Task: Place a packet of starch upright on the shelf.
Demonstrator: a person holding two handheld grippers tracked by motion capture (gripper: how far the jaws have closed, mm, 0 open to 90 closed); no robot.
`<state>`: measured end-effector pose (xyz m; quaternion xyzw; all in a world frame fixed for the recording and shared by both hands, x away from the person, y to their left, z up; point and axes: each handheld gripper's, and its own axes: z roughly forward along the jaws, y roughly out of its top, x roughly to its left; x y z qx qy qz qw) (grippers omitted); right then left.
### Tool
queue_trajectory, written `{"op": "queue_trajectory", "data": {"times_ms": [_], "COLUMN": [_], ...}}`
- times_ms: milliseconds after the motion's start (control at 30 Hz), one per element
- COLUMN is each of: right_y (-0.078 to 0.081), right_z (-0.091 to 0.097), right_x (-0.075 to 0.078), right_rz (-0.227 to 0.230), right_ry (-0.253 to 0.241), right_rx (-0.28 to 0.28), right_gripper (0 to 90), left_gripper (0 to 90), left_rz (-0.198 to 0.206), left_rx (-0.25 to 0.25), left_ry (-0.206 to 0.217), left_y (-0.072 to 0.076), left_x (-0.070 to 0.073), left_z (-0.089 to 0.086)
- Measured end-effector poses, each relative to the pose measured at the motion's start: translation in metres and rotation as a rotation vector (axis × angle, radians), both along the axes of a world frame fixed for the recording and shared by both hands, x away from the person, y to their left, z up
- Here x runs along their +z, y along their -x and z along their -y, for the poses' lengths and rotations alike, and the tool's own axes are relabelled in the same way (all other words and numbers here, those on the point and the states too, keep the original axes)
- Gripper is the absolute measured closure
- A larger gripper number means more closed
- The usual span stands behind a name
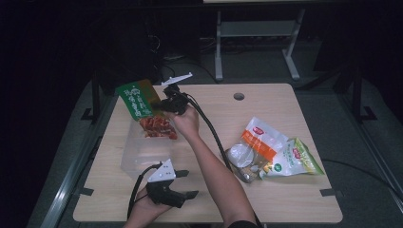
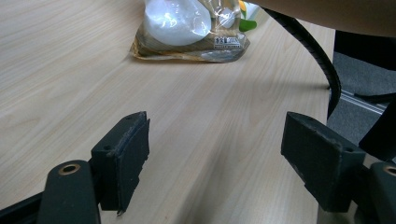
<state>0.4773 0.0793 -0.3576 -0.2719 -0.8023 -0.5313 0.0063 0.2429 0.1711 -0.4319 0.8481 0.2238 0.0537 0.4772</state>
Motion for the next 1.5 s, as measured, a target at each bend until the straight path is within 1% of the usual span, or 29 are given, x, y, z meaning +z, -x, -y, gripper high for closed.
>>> {"op": "queue_trajectory", "data": {"times_ms": [100, 267, 333, 367, 400, 433, 467, 500, 533, 567, 600, 633, 667, 700, 733, 833, 867, 900, 967, 1067, 1100, 1200, 1300, 1333, 1367, 1400, 1433, 1467, 1500], "right_y": [0.002, 0.002, 0.001, 0.001, 0.000, 0.000, -0.002, -0.002, -0.003, -0.003, -0.003, -0.003, -0.004, -0.004, -0.004, -0.004, -0.001, -0.001, 0.003, 0.011, 0.014, 0.018, 0.021, 0.024, 0.024, 0.024, 0.024, 0.023, 0.023], "right_z": [0.004, 0.016, 0.019, 0.019, 0.017, 0.017, 0.014, 0.014, 0.011, 0.009, 0.006, 0.006, 0.005, 0.004, 0.003, 0.004, 0.004, 0.004, 0.005, 0.005, 0.005, 0.004, 0.000, 0.000, 0.000, 0.005, 0.005, 0.012, 0.012], "right_x": [-0.002, -0.004, -0.004, -0.004, -0.003, -0.003, -0.005, -0.005, -0.006, -0.008, -0.012, -0.012, -0.014, -0.016, -0.018, -0.020, -0.017, -0.017, -0.013, -0.008, -0.008, -0.015, -0.025, -0.032, -0.032, -0.039, -0.039, -0.046, -0.046], "right_rz": [0.007, 0.015, -0.005, -0.005, -0.009, -0.009, -0.045, -0.045, -0.059, -0.055, -0.073, -0.073, -0.088, -0.096, -0.105, -0.118, -0.118, -0.118, -0.096, -0.064, -0.050, -0.049, -0.015, 0.025, 0.025, 0.044, 0.044, 0.043, 0.043], "right_ry": [0.005, 0.037, 0.048, 0.048, 0.073, 0.073, 0.107, 0.107, 0.134, 0.158, 0.189, 0.189, 0.207, 0.227, 0.230, 0.201, 0.177, 0.177, 0.135, 0.100, 0.087, 0.044, 0.073, 0.096, 0.096, 0.105, 0.105, 0.094, 0.094], "right_rx": [-0.007, -0.025, -0.005, -0.005, 0.005, 0.005, 0.027, 0.027, 0.037, 0.037, 0.043, 0.043, 0.049, 0.051, 0.062, 0.075, 0.070, 0.070, 0.068, 0.039, 0.032, 0.006, -0.002, 0.000, 0.000, -0.014, -0.014, -0.018, -0.018], "right_gripper": [89.1, 88.4, 84.7, 84.7, 79.9, 79.9, 76.3, 76.3, 75.4, 75.5, 75.6, 75.6, 76.9, 81.9, 87.1, 88.9, 89.1, 89.1, 89.2, 89.2, 89.2, 89.2, 89.1, 89.1, 89.1, 89.0, 89.0, 88.8, 88.8], "left_gripper": [23.0, 23.1, 23.0, 23.0, 23.0, 23.0, 23.0, 23.0, 23.0, 23.0, 23.0, 23.0, 23.0, 23.0, 23.0, 23.1, 23.0, 23.0, 23.0, 23.0, 23.0, 23.0, 23.0, 23.1, 23.1, 23.1, 23.1, 23.1, 23.1], "left_rz": [0.000, -0.002, 0.000, 0.000, -0.002, -0.003, -0.003, -0.003, -0.003, -0.001, 0.000, 0.000, 0.000, 0.000, 0.002, 0.002, 0.002, 0.000, 0.001, 0.004, 0.004, 0.002, 0.006, 0.006, 0.006, 0.007, 0.006, 0.005, 0.006], "left_rx": [0.005, 0.009, 0.008, 0.007, 0.008, 0.008, 0.007, 0.007, 0.006, 0.005, 0.005, 0.005, 0.006, 0.007, 0.006, 0.007, 0.007, 0.008, 0.009, 0.006, 0.006, 0.002, 0.001, -0.001, -0.001, -0.001, -0.001, -0.001, -0.002], "left_ry": [-0.001, 0.002, 0.001, 0.000, 0.000, -0.001, -0.003, -0.003, -0.003, -0.003, -0.002, -0.002, -0.002, -0.001, -0.001, 0.000, 0.000, 0.001, 0.002, -0.004, -0.003, -0.010, -0.009, -0.013, -0.013, -0.017, -0.021, -0.020, -0.019], "left_y": [0.000, -0.001, -0.002, -0.002, -0.002, -0.001, -0.001, -0.001, -0.001, -0.001, -0.001, -0.001, -0.001, -0.001, -0.001, -0.001, -0.001, -0.001, -0.001, -0.001, -0.001, 0.000, 0.000, 0.000, 0.000, 0.000, 0.000, 0.000, 0.000], "left_x": [0.000, 0.000, 0.000, -0.001, -0.001, 0.000, 0.000, 0.000, 0.000, 0.000, 0.000, 0.000, 0.000, 0.000, 0.000, 0.000, 0.000, 0.000, 0.001, 0.000, 0.000, 0.001, 0.000, -0.001, -0.001, -0.001, -0.001, -0.002, -0.002], "left_z": [-0.001, -0.002, -0.002, -0.001, -0.001, -0.001, -0.001, -0.001, -0.001, -0.001, -0.001, -0.001, -0.001, -0.001, -0.001, -0.001, -0.001, -0.001, -0.001, -0.001, -0.001, 0.000, 0.001, 0.001, 0.001, 0.002, 0.002, 0.002, 0.002]}}
